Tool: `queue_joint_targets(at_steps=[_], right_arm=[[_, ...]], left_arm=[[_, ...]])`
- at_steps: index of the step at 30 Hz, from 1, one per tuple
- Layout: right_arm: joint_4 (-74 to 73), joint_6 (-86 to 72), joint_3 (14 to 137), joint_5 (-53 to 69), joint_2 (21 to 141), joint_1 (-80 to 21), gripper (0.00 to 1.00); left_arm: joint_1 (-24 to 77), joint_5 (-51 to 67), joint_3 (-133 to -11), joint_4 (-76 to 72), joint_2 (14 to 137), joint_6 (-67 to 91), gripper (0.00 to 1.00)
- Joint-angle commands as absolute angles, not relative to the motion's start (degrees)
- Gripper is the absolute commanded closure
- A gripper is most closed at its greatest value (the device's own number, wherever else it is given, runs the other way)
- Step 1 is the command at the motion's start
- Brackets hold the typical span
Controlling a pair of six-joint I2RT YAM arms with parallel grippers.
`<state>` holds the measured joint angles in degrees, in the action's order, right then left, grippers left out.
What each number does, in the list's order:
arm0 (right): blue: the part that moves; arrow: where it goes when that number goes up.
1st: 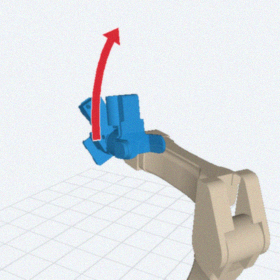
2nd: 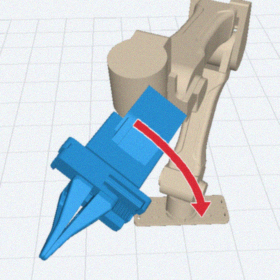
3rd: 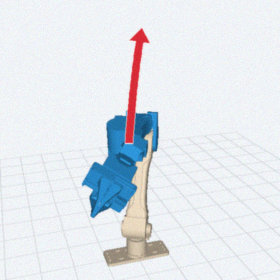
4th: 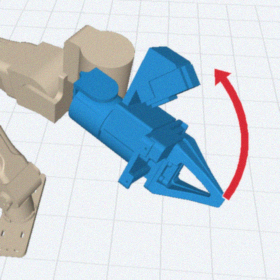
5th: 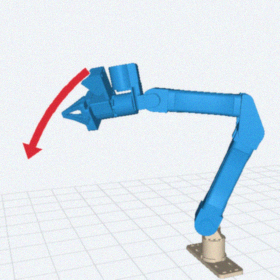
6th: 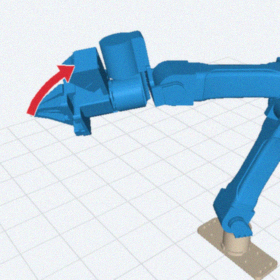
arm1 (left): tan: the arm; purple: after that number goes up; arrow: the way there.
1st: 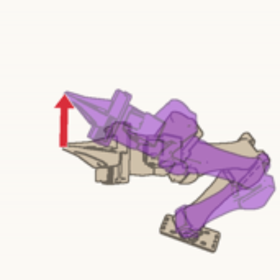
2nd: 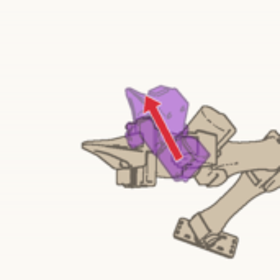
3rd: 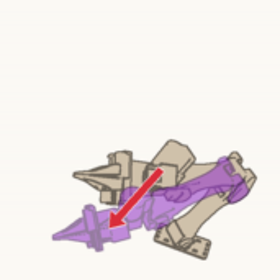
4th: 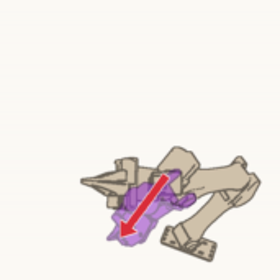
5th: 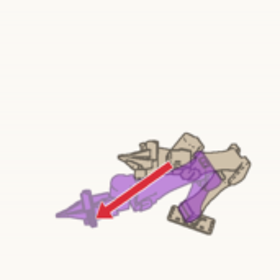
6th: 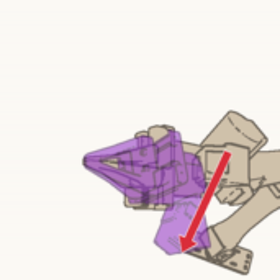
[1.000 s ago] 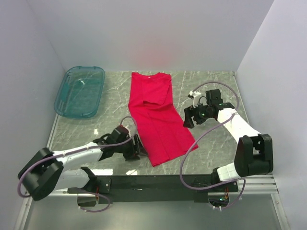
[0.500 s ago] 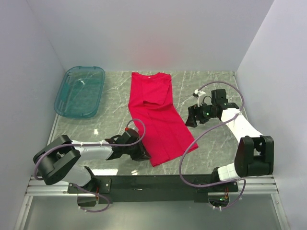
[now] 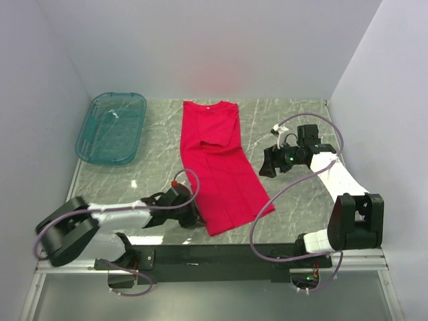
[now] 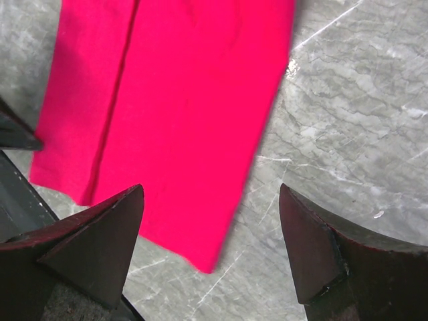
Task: Fold and stack the t-shirts
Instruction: Fold the tshirt
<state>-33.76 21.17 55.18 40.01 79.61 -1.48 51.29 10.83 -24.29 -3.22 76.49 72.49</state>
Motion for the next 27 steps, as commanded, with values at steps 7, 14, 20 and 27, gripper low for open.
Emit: queue_joint_targets(at_steps=[7, 14, 20, 27], right_arm=[[-33.75, 22.33, 56.25, 42.27, 78.66, -1.32, 0.12], [-33.21, 17.84, 63.36, 42.8, 88.32, -3.78, 0.13], [-59.45, 60.6, 66.02, 54.41, 86.5, -7.46, 0.13], [-40.11, 72.15, 39.31, 39.55, 54.28, -15.55, 0.0]], left_arm=[[53.09, 14.68, -18.72, 18.0, 53.1, 74.53, 0.78], [53.09, 7.92, -29.67, 25.91, 46.05, 68.05, 0.29], [52.12, 5.53, -37.17, 27.25, 50.61, 49.63, 0.26], [61.94, 8.26, -45.33, 26.37, 46.59, 26.05, 0.17]])
